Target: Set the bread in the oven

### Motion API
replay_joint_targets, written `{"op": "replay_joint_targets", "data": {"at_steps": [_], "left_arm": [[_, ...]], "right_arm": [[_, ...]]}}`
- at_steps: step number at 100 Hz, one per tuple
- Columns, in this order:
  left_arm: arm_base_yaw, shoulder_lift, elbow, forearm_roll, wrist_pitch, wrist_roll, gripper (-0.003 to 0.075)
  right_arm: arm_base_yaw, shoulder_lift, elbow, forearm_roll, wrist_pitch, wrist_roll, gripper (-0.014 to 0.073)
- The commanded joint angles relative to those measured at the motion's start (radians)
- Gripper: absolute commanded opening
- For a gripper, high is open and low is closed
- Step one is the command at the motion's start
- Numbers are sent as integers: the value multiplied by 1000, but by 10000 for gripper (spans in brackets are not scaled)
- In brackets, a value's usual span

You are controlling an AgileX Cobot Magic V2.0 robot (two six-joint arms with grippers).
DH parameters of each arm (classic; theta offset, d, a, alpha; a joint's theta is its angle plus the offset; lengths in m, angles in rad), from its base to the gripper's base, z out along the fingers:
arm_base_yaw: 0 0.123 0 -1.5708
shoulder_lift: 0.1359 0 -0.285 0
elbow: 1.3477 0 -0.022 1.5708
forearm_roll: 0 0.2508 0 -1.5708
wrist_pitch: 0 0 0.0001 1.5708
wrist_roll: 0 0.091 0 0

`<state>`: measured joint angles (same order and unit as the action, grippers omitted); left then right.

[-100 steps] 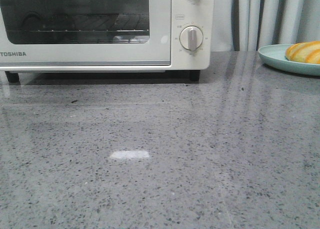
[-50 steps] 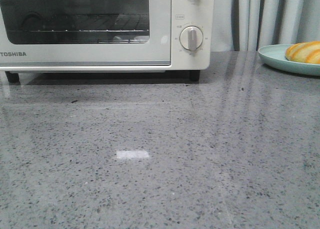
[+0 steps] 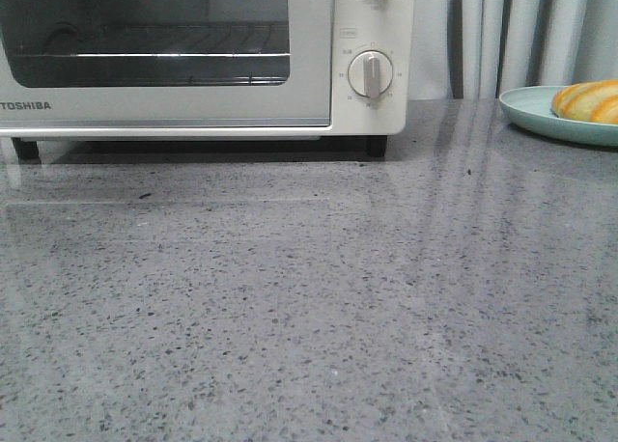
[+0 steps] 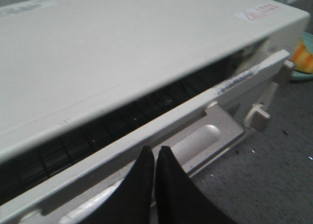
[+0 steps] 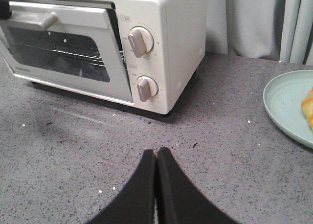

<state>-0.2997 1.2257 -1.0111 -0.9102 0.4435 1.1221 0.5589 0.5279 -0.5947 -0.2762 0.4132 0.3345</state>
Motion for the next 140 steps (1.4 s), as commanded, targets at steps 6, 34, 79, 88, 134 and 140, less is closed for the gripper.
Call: {"op": "replay_joint_targets", "data": {"at_steps": [6, 34, 79, 88, 134, 140], "left_arm": [[-8, -86, 43, -1, 75, -14, -22], [-8, -192, 287, -1, 72, -14, -22], [-8, -194, 443, 2, 104, -14, -22], [-8, -223, 443, -5, 158, -14, -22], [-8, -598, 443, -19, 374, -14, -22], [-8, -623, 443, -21, 389, -14, -22]], "right_arm": [[1, 10, -36, -21, -82, -6, -69], [1, 10, -36, -21, -82, -6, -69], [1, 10, -36, 22, -82, -6, -69], [1, 10, -36, 44, -74, -6, -69], [-25, 96, -366, -183, 300, 52, -6], [-36, 146, -432, -239, 361, 52, 82]]}}
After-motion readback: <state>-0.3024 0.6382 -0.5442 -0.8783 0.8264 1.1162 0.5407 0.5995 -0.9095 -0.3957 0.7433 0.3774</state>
